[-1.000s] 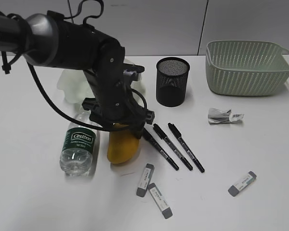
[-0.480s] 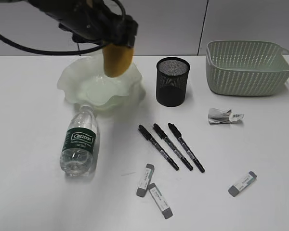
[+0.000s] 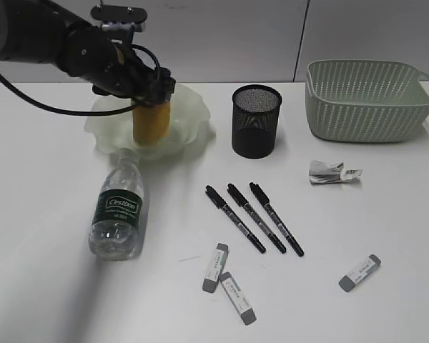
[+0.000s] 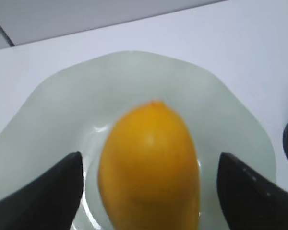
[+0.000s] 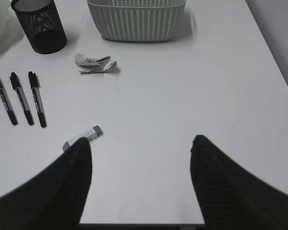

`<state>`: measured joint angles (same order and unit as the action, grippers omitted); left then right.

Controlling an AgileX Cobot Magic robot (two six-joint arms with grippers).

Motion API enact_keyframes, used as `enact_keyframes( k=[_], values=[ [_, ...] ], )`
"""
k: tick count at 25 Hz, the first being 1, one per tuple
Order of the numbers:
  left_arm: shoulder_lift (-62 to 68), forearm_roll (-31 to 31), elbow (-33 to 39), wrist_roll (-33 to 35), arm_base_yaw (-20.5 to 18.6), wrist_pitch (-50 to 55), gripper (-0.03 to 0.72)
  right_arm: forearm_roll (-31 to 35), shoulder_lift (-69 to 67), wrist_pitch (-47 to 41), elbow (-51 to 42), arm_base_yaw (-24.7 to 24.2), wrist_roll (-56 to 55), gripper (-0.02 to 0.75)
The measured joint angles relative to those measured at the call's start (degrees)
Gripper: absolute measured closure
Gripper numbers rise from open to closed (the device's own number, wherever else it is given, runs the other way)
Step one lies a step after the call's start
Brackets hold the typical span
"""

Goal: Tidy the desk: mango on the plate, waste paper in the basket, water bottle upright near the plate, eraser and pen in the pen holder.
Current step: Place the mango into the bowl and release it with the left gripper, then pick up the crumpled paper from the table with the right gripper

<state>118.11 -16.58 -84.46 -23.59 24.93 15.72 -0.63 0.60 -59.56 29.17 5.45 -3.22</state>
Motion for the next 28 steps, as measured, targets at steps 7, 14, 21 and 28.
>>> enact_keyframes(
  k=[7, 14, 21, 28],
  values=[
    [-4.45, -1.87, 0.00, 0.00, 0.00, 2.71, 0.028, 0.21, 0.00, 0.00, 0.00, 0.00, 0.05, 0.227],
    [-25.34, -7.49, 10.19, 0.00, 0.00, 8.68, 0.155, 0.26, 0.00, 0.00, 0.00, 0.00, 0.05, 0.227],
    [-70.84, -7.25, 38.35, 0.11, 1.13, 19.60, 0.173, 0.26, 0.00, 0.00, 0.00, 0.00, 0.05, 0.227],
    [-108.68, 4.50, 50.18, 8.53, 1.14, 41.83, 0.174, 0.96, 0.00, 0.00, 0.00, 0.00, 0.12, 0.227]
  ],
)
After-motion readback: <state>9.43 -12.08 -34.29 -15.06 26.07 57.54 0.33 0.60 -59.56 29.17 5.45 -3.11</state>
